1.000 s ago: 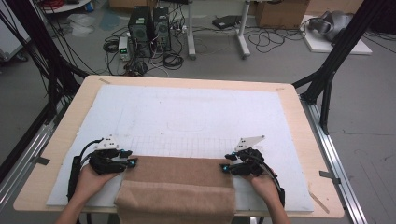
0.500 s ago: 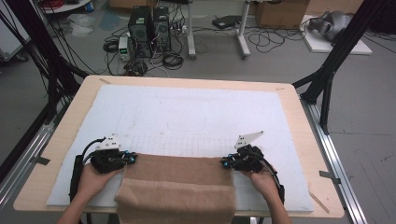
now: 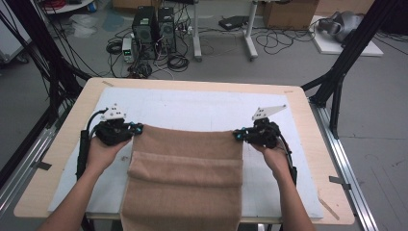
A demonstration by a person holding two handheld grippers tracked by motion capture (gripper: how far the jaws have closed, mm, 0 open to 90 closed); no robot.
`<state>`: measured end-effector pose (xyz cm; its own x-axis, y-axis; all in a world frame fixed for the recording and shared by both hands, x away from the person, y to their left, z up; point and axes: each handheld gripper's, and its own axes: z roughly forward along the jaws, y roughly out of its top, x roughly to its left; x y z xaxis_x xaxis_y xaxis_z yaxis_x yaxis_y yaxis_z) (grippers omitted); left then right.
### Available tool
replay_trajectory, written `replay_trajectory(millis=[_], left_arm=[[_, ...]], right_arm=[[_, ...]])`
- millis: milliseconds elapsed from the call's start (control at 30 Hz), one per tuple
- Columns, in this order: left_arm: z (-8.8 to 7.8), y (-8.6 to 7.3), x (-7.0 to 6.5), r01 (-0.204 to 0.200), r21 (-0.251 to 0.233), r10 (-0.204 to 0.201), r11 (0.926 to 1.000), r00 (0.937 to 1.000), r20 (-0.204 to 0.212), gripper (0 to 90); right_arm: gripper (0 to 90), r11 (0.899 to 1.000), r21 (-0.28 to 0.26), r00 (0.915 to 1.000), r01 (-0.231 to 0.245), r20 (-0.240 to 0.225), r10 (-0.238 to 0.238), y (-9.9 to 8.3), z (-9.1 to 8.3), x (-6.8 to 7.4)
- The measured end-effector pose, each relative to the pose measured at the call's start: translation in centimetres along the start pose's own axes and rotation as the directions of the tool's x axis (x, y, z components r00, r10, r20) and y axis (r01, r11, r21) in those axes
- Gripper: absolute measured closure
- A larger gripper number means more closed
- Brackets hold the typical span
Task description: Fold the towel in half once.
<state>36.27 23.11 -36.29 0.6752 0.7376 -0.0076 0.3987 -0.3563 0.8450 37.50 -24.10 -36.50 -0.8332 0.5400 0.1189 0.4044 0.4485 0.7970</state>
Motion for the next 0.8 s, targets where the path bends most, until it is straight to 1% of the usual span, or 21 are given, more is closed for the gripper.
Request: replay_trajectory(millis=[33,67,167,233,300,333,367,400,433,467,500,533,567,600,633,667,733,800], left_arm=[[-0.2,0.8,0.4,0.007,-0.025,-0.007,0.9997,1.0,-0.003,84.8],[-0.4,1.5,0.7,0.013,-0.036,-0.013,0.9993,0.9999,-0.003,84.8],[-0.8,3.9,1.3,0.002,-0.063,-0.004,0.998,0.9998,-0.021,84.8],[-1.0,5.6,1.5,-0.002,-0.097,-0.001,0.9953,0.9996,-0.029,84.8],[-1.3,7.0,1.9,-0.002,-0.128,-0.003,0.9917,0.9994,-0.034,84.8],[-1.2,7.5,2.0,-0.004,-0.13,-0.001,0.9916,0.9992,-0.04,84.7],[-0.9,7.7,2.0,-0.016,-0.118,0.01,0.9928,0.9987,-0.049,84.4],[-0.5,7.7,2.0,-0.023,-0.097,0.017,0.995,0.9977,-0.066,82.6],[0.1,7.5,2.0,-0.015,-0.067,0.01,0.9977,0.9967,-0.081,75.0],[0.8,7.2,2.2,0.009,-0.026,-0.011,0.9996,0.997,-0.076,63.1],[1.3,6.7,2.4,0.029,0.012,-0.028,0.9995,0.9971,-0.07,54.1],[1.6,6.1,2.4,0.037,0.029,-0.035,0.9989,0.997,-0.069,50.3],[1.8,5.4,2.4,0.036,0.031,-0.033,0.9989,0.9968,-0.072,48.8],[2.0,4.6,2.5,0.036,0.033,-0.033,0.9988,0.997,-0.07,48.8],[2.1,3.9,2.5,0.049,0.038,-0.046,0.9981,0.9966,-0.068,48.4],[2.3,3.2,2.6,0.059,0.051,-0.056,0.9969,0.9964,-0.064,47.7],[2.6,1.9,2.5,0.057,0.079,-0.053,0.9953,0.9973,-0.051,47.6],[2.8,0.8,2.3,0.057,0.083,-0.055,0.9949,0.998,-0.032,47.7]], right_arm=[[83.5,1.0,-0.006,1.0,-0.001,0.009,0.002,0.5,-0.3,-0.2],[83.5,1.0,-0.016,0.9997,0.008,0.025,-0.008,1.3,-0.8,-0.4],[83.7,0.999,-0.032,0.998,0.023,0.06,-0.021,3.5,-1.7,-1.2],[83.8,0.999,-0.043,0.9955,0.026,0.092,-0.022,4.9,-2.3,-1.7],[83.7,0.998,-0.061,0.994,0.019,0.109,-0.012,5.9,-2.9,-2.2],[83.7,0.998,-0.068,0.9934,0.018,0.114,-0.01,6.4,-3.0,-2.6],[83.4,0.998,-0.062,0.993,0.01,0.118,-0.003,6.7,-3.1,-2.8],[80.6,0.998,-0.057,0.9923,0.011,0.124,-0.004,6.8,-2.9,-3.0],[71.0,0.999,-0.047,0.992,-0.004,0.126,0.01,6.7,-2.6,-3.3],[61.7,0.999,-0.038,0.989,-0.032,0.143,0.037,6.5,-2.2,-3.6],[59.4,0.998,-0.026,0.9878,-0.061,0.142,0.064,6.1,-1.8,-3.9],[58.4,0.997,-0.02,0.9886,-0.074,0.13,0.076,5.6,-1.4,-4.0],[56.6,0.997,-0.006,0.9888,-0.072,0.13,0.072,5.1,-1.1,-3.9],[54.5,0.998,0.005,0.9881,-0.057,0.143,0.055,4.6,-0.7,-3.8],[53.3,0.998,0.023,0.9878,-0.064,0.144,0.06,4.0,-0.4,-3.5],[52.8,0.997,0.037,0.9889,-0.07,0.134,0.064,3.5,-0.1,-3.4],[52.7,0.996,0.066,0.9896,-0.062,0.134,0.053,2.5,0.5,-3.0],[52.1,0.995,0.081,0.99,-0.065,0.131,0.054,1.6,1.0,-2.6]])
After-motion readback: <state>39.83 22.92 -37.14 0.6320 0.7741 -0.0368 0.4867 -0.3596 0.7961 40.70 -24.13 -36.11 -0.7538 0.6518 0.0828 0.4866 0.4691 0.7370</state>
